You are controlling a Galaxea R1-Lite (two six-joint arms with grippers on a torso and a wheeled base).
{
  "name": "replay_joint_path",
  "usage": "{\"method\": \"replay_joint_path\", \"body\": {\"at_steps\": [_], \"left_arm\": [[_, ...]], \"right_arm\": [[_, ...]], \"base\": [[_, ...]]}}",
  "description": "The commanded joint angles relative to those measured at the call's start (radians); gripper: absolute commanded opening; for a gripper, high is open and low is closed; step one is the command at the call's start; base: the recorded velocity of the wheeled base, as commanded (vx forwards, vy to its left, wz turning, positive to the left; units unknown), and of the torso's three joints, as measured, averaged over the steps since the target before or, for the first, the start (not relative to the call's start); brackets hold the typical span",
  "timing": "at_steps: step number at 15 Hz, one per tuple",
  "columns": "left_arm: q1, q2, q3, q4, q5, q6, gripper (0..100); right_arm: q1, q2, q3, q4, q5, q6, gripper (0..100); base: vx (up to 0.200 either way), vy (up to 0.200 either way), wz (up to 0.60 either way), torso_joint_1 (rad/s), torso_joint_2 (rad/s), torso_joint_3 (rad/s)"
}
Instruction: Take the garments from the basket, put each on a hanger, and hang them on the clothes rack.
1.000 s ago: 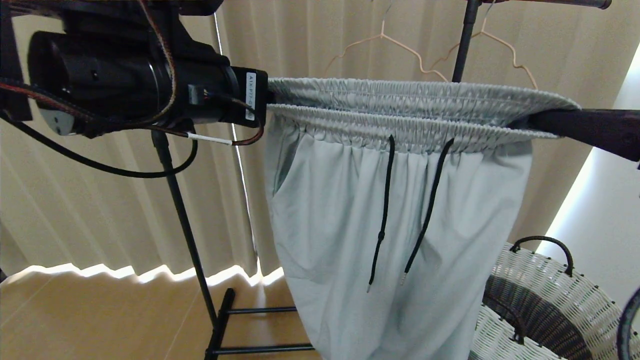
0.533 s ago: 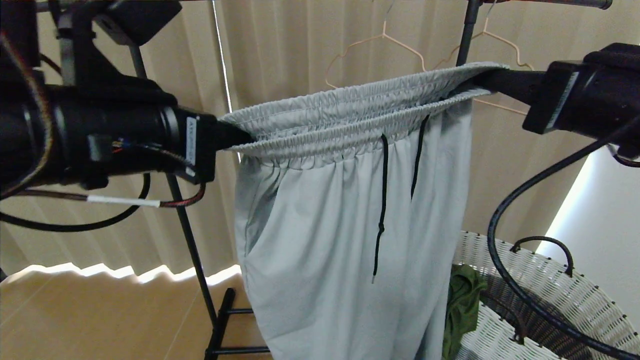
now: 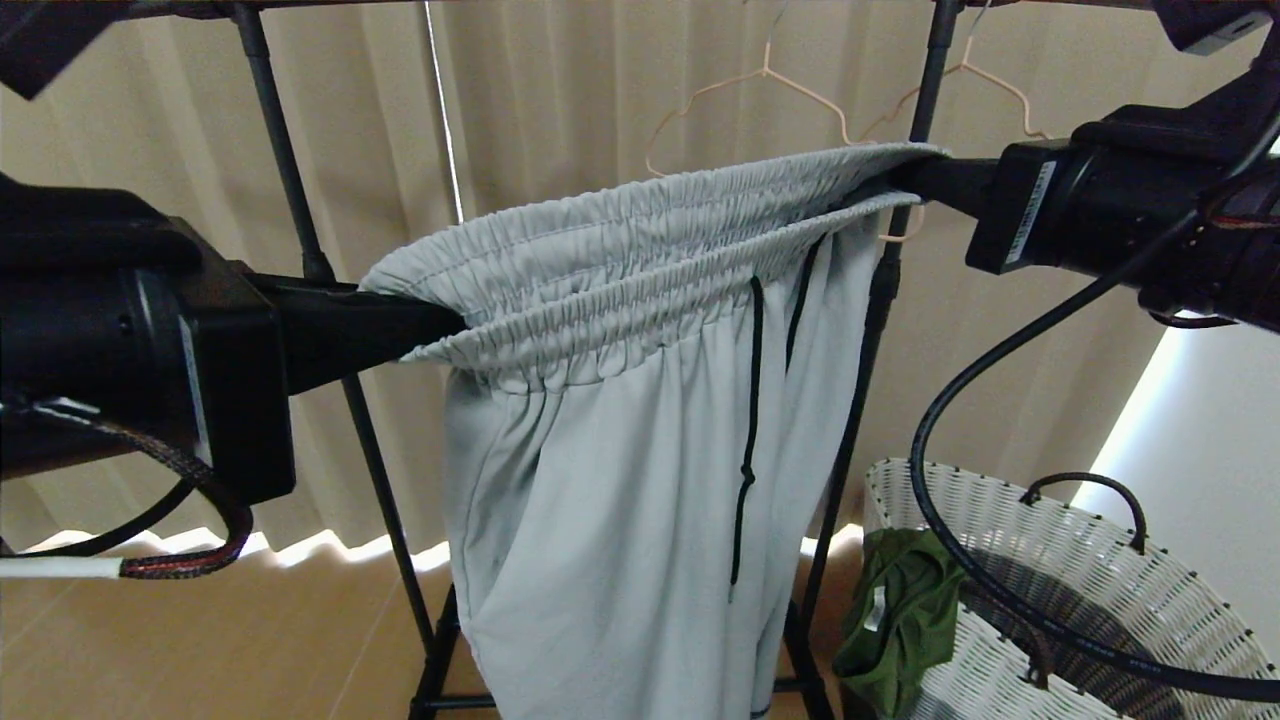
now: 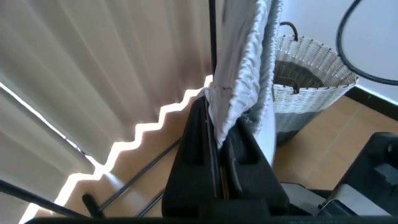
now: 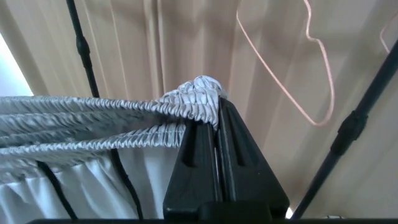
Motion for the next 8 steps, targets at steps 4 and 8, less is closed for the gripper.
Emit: {"method": "replay_joint_path", "body": {"at_steps": [4, 8], "left_arm": [[0.141, 0.122, -0.143, -0.029, 0.035, 0.028, 0], [0.187, 0.222, -0.158, -0.141, 0.141, 0.054, 0]], "right_arm": [[-0.002, -0.091, -0.034, 0.096, -0.006, -0.005, 0], [-0.002, -0.177, -0.028, 0.246, -0.006, -0.005, 0]], "base": [[0.000, 0.000, 0.00, 0.000, 0.00, 0.000], [0.000, 0.000, 0.00, 0.000, 0.00, 0.000]]}}
